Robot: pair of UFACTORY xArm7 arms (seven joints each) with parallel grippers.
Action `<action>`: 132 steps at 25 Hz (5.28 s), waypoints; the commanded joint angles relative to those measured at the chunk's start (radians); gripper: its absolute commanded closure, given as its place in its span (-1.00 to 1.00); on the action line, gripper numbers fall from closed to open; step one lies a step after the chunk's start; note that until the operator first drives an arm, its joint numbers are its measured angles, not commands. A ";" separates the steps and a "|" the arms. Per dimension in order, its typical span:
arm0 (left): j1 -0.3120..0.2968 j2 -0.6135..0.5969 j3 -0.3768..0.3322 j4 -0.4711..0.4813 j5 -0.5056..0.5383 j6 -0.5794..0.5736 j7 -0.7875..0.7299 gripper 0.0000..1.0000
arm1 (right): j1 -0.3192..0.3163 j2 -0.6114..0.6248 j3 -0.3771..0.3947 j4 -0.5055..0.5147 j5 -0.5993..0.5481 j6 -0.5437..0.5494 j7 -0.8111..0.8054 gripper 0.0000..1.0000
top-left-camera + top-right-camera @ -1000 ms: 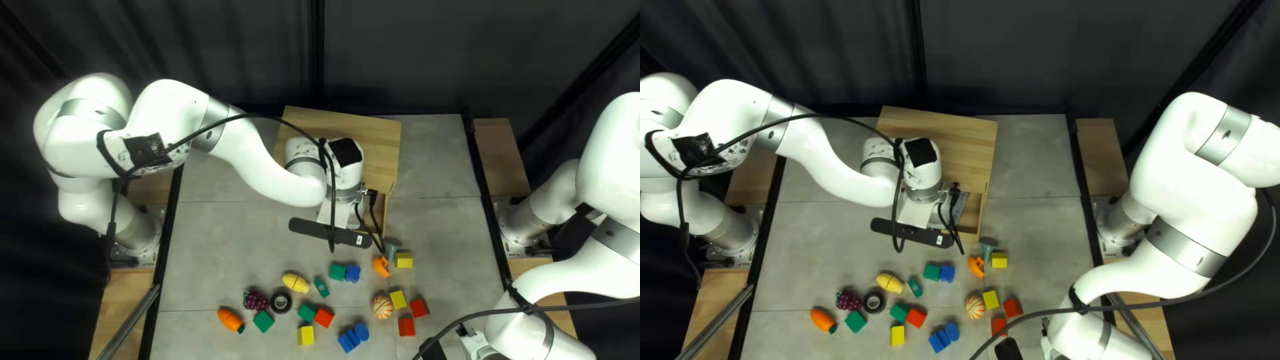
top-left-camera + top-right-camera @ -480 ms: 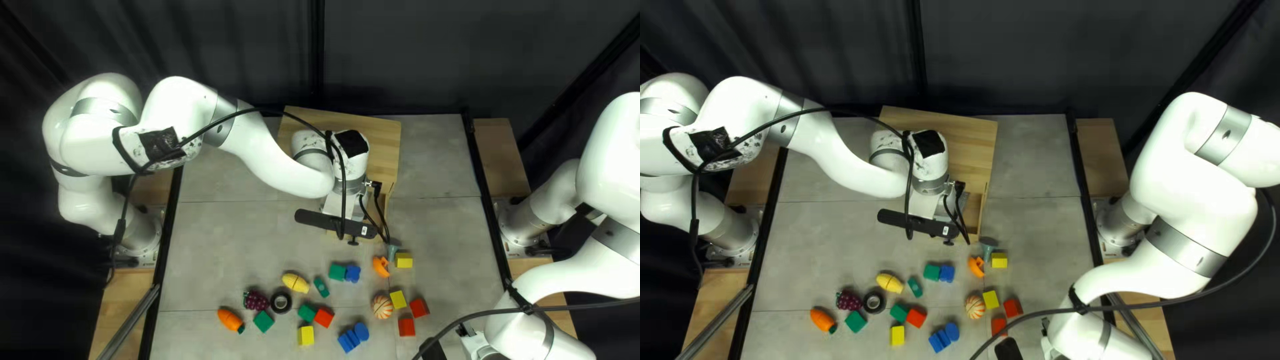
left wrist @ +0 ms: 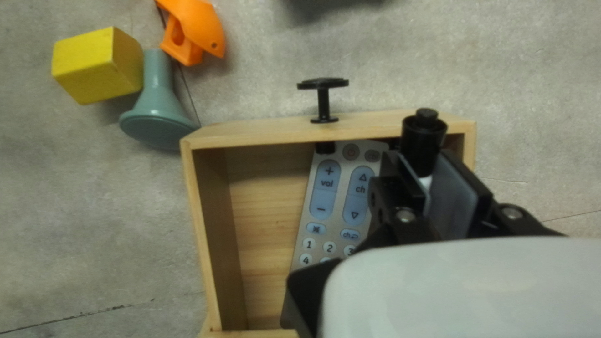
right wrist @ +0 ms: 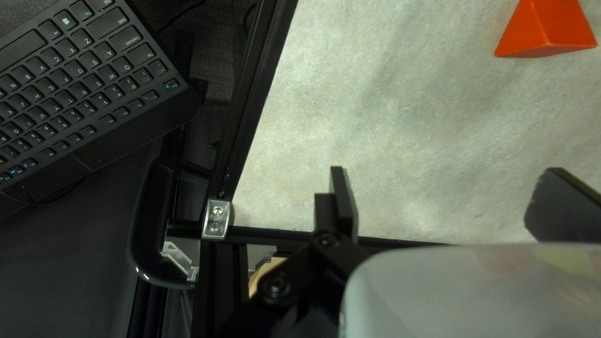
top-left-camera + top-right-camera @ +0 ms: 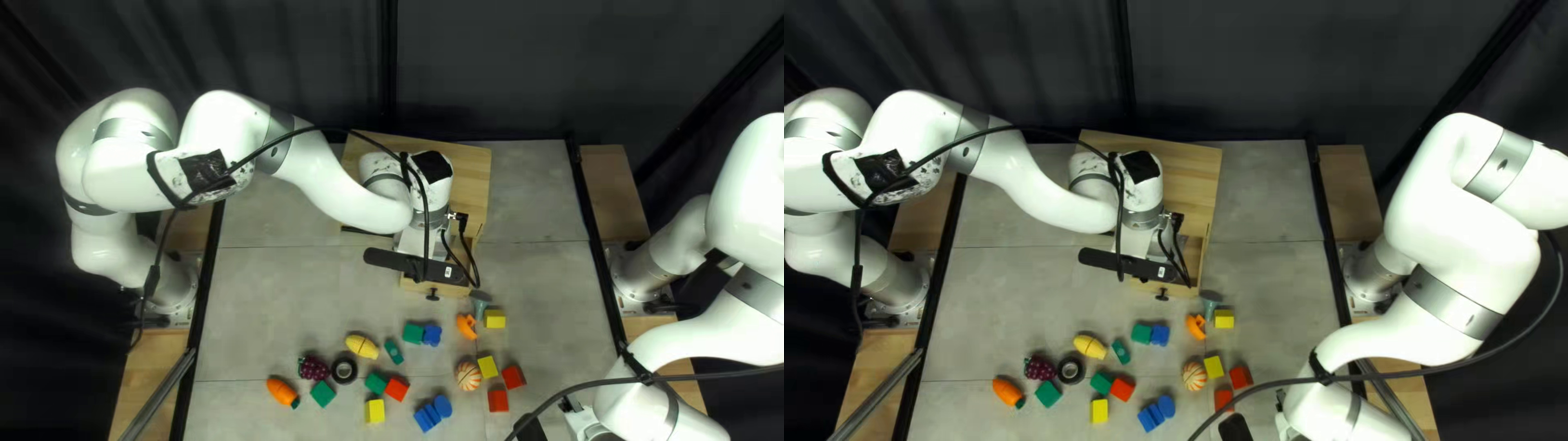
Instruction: Open drawers and place objects into drawer and close
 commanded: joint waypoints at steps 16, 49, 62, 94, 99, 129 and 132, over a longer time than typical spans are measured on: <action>0.008 0.010 0.002 0.003 -0.005 -0.008 0.009 1.00 | 0.000 0.000 0.000 0.000 0.000 0.000 0.000 -1.00; -0.002 0.024 0.018 -0.013 0.015 -0.049 -0.024 1.00 | 0.000 0.000 0.000 0.000 0.000 0.000 0.000 -1.00; -0.058 0.027 0.042 0.026 0.082 -0.025 -0.117 -0.15 | 0.000 0.000 0.000 0.000 0.000 0.000 0.000 -1.00; -0.508 -0.174 -0.132 -0.151 0.369 0.168 -0.580 -1.00 | 0.000 0.000 0.000 0.000 0.000 0.000 0.000 -1.00; -0.571 -0.131 -0.154 -0.100 0.448 0.242 -0.560 -1.00 | 0.000 0.000 0.000 0.000 0.000 0.000 0.000 -1.00; -0.541 -0.178 -0.213 -0.152 0.334 0.228 -0.354 -1.00 | 0.000 0.000 0.000 0.000 0.000 0.000 0.000 -1.00; -0.534 -0.177 -0.215 -0.153 0.322 0.223 -0.332 -1.00 | 0.000 0.000 0.000 0.000 0.000 0.000 0.000 -1.00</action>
